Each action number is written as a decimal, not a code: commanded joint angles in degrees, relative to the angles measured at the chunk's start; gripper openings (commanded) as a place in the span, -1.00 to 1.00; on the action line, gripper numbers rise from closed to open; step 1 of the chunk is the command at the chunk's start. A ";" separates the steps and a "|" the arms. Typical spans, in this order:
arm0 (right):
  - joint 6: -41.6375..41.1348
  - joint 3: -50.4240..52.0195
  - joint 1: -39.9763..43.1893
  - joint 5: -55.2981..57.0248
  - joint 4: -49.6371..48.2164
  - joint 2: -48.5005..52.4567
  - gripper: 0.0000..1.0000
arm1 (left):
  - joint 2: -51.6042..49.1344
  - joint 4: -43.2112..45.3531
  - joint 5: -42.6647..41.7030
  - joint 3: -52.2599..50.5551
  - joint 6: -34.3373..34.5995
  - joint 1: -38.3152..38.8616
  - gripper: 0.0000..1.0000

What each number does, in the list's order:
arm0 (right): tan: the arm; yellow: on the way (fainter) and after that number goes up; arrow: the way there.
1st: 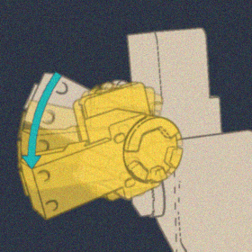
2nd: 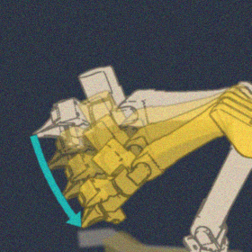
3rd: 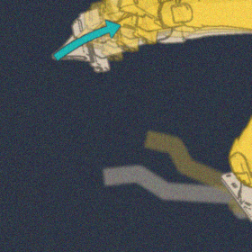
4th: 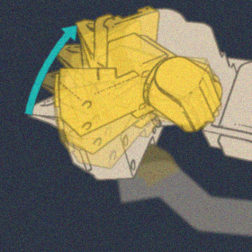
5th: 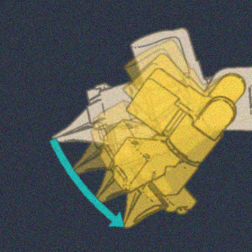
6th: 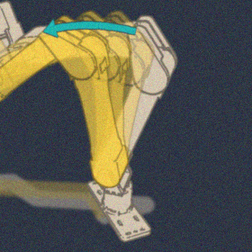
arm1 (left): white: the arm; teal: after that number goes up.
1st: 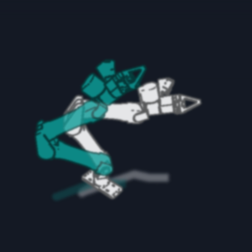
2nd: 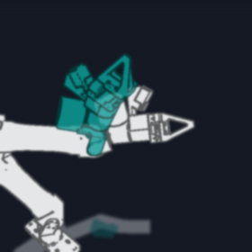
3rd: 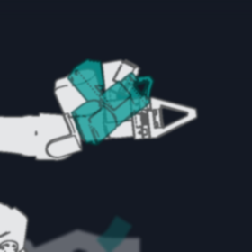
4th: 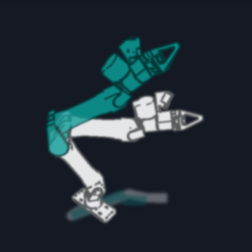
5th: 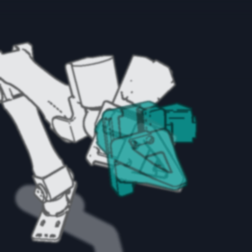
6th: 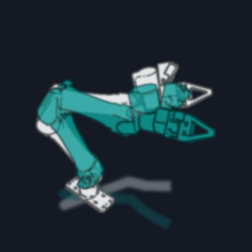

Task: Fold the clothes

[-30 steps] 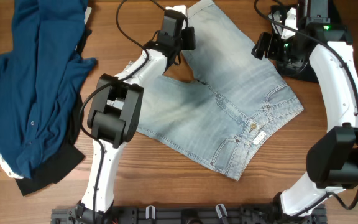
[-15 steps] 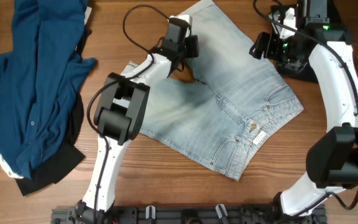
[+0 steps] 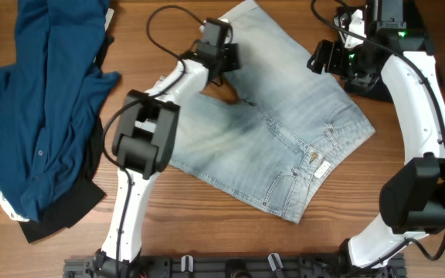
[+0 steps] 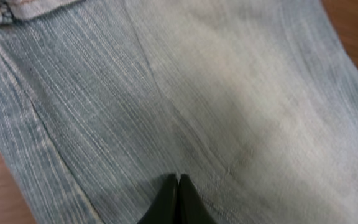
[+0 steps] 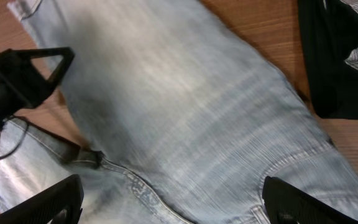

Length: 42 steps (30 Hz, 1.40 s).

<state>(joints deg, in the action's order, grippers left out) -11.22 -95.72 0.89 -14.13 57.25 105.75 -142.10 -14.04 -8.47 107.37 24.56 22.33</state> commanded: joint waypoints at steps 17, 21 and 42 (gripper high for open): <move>-2.51 -0.26 -6.25 -0.96 -8.98 4.04 0.86 | -1.36 -41.22 1.25 -2.34 -3.54 -32.76 -0.61; -2.34 -0.26 -7.74 -0.94 -9.49 7.13 0.87 | 0.98 -47.19 1.53 -2.23 -7.72 -33.59 0.31; -2.51 -0.24 -20.20 -3.96 -22.93 19.89 -0.91 | 37.38 -48.48 1.88 3.26 -7.43 -28.55 1.00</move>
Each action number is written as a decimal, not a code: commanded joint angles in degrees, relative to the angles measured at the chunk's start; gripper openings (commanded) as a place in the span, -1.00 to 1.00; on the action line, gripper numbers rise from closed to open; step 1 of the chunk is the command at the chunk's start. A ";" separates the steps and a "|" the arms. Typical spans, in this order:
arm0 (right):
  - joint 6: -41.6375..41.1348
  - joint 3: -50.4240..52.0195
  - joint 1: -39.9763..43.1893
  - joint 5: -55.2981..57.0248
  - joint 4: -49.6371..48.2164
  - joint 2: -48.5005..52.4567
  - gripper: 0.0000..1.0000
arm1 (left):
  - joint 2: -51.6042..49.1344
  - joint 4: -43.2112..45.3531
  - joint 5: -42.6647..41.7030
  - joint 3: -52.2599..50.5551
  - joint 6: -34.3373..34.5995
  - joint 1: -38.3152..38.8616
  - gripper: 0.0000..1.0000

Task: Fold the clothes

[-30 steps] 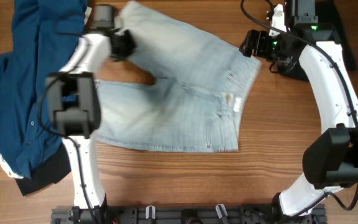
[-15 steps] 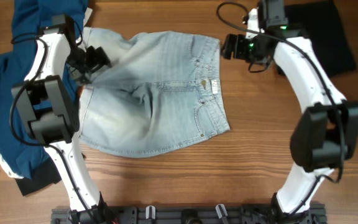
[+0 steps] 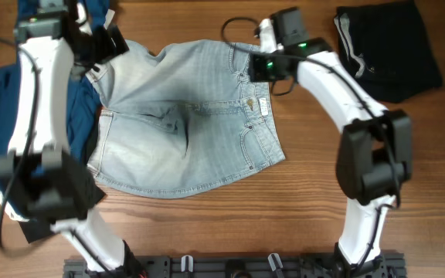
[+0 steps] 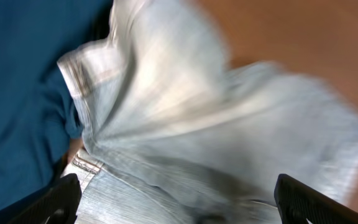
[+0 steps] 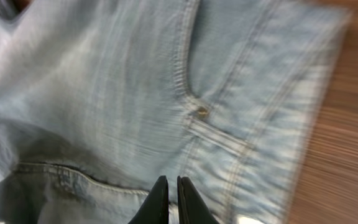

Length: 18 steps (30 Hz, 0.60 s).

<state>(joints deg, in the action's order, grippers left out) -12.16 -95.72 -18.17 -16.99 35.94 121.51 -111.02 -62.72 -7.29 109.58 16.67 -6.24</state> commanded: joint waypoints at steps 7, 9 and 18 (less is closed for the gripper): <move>-1.99 -0.22 -1.20 0.61 -2.69 7.52 -0.90 | 13.44 0.11 0.68 1.05 0.00 0.04 1.00; -2.03 -0.22 -1.14 0.87 -3.17 8.44 -0.87 | 13.86 0.04 0.68 1.05 0.00 0.39 1.00; -5.68 -0.15 2.58 3.45 -1.55 12.17 -0.78 | 13.68 0.13 0.70 1.05 0.02 1.27 1.00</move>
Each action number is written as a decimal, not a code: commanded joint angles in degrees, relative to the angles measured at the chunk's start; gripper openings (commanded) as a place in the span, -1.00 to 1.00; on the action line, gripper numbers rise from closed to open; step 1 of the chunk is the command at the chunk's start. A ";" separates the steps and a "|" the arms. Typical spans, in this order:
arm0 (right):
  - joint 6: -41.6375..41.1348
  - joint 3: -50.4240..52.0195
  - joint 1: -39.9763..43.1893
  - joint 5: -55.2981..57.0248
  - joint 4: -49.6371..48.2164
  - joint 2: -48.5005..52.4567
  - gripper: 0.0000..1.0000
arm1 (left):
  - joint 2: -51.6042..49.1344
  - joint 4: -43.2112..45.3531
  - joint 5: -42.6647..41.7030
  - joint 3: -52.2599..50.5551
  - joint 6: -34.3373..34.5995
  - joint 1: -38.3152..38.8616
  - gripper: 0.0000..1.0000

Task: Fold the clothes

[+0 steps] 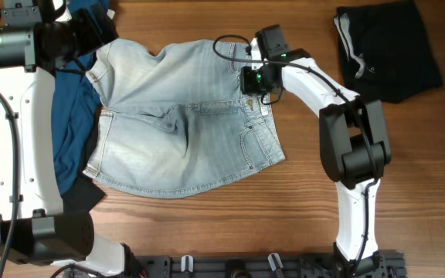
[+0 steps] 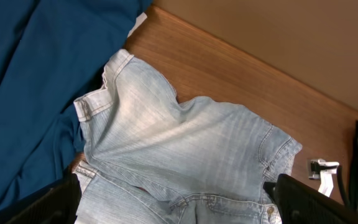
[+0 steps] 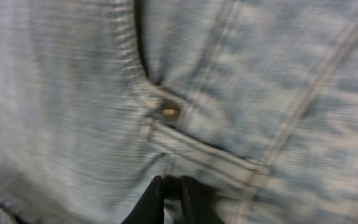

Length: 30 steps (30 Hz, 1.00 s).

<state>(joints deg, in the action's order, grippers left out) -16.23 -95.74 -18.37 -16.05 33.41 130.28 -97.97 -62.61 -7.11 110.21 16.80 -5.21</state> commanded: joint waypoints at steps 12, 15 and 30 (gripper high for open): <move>4.13 -0.15 12.57 2.69 -1.73 5.16 -0.76 | -0.50 0.00 0.55 0.37 -0.13 0.24 0.99; 6.25 -0.17 14.05 2.99 -4.33 5.16 -0.69 | -1.66 0.00 0.55 0.37 -0.13 0.24 0.99; 9.94 -14.60 14.67 -4.81 11.54 -7.04 0.95 | -5.60 -1.73 1.22 0.37 7.17 0.07 1.00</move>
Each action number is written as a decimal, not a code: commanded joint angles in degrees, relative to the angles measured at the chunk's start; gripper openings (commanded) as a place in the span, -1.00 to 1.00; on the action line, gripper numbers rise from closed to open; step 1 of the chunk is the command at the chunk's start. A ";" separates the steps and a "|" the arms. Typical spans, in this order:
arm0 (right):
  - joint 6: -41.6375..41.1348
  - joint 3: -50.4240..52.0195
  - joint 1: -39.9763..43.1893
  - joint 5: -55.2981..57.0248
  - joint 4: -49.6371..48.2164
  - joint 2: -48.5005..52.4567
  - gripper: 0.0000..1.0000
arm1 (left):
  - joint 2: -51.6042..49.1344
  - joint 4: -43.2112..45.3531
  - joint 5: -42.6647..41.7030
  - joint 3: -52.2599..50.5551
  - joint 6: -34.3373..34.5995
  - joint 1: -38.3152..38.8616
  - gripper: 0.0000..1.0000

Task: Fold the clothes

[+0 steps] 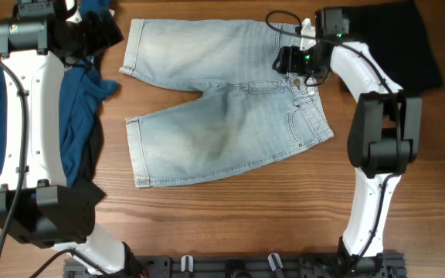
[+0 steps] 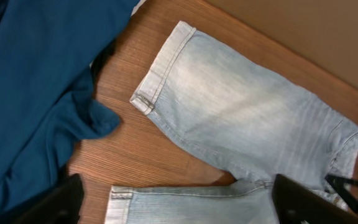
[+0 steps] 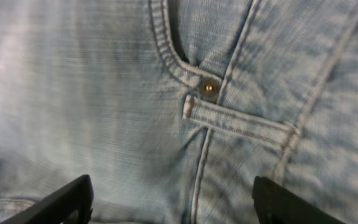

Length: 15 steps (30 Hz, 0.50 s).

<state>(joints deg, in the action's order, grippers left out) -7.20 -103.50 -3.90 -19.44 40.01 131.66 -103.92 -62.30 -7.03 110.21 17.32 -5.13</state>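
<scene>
Light-blue denim shorts lie spread flat on the wooden table, with both legs pointing left and the waistband to the right. My left gripper hangs open at the table's far left, above the gap between the blue shirt and the upper leg's hem; its fingers hold nothing. My right gripper is open just over the waistband end. Its view shows the pocket rivet and a belt loop close below, and its fingers stand wide apart.
A dark blue shirt lies heaped on the left, over a black garment. Another black garment lies at the far right behind the right arm. Bare wood shows along the front of the table.
The right gripper was shut on the waistband by the pocket; now it is open. The shorts were rumpled farther left; now they lie flat and farther right, legs apart.
First the shorts lay diagonally at mid-right, left gripper shut on the fabric, right gripper open. Then they lay rumpled beside the blue shirt, left gripper open and raised, right gripper shut on the waistband. Now they lie flat with both grippers open.
</scene>
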 commanded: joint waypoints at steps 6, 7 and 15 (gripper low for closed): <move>0.94 -10.36 0.00 -4.79 19.32 -22.43 0.99 | 1.79 -14.99 1.36 0.37 18.67 0.59 0.99; 0.66 -10.36 -0.02 -5.92 20.33 -24.17 0.99 | 1.84 -16.37 1.57 0.37 19.47 1.07 0.99; 0.63 -10.34 -1.92 -7.65 31.69 -30.93 0.93 | 2.64 -23.61 10.60 0.37 28.11 14.03 0.98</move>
<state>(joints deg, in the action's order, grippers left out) -6.50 -114.59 -4.73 -26.41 68.18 99.22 -103.59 -85.01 -2.61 110.21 38.44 2.48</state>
